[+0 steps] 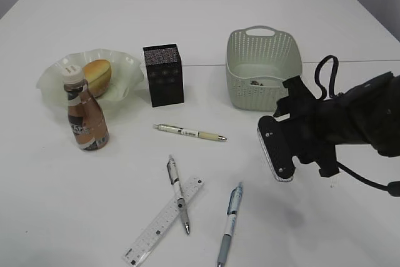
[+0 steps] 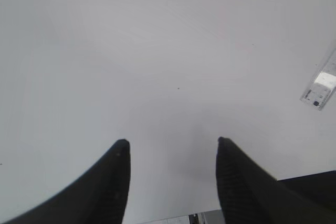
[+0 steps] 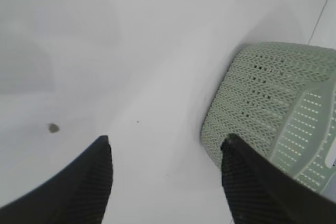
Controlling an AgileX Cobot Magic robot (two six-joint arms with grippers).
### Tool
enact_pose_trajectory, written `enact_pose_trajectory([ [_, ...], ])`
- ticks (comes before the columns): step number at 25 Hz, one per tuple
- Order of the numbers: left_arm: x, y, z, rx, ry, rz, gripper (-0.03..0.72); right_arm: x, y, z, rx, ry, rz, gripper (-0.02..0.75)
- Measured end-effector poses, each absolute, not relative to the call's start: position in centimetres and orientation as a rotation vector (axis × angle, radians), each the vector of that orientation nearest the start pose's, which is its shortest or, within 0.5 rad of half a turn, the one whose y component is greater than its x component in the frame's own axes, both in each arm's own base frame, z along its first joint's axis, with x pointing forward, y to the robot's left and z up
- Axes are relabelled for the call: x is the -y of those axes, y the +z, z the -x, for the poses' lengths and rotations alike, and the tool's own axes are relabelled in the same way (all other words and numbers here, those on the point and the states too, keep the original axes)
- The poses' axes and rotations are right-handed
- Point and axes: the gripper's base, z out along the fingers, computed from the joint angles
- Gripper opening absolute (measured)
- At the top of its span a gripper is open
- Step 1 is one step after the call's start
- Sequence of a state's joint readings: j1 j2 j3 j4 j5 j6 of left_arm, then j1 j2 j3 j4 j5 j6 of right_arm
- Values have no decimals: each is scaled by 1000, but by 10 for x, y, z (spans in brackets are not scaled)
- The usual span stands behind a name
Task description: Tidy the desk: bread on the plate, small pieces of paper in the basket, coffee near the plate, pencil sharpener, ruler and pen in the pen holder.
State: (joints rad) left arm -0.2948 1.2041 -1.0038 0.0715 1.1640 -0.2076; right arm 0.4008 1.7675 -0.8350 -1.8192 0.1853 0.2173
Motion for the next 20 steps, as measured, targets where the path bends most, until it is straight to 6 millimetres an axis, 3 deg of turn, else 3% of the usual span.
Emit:
enact_pose_trajectory([
  [7, 59, 307, -205, -2842, -49, -140, 387, -120, 173, -294, -1352, -689, 2048, 478],
  [13, 61, 307, -204, -2847, -93, -129, 387, -131, 182, -267, -1414, -598, 1954, 476],
  [16, 62, 307, -204, -2849, -106, -125, 386, -149, 183, -254, -1476, -535, 1891, 428],
  [20, 63, 307, -203, -2853, -123, -121, 386, -160, 182, -241, -1637, -510, 1788, 300],
])
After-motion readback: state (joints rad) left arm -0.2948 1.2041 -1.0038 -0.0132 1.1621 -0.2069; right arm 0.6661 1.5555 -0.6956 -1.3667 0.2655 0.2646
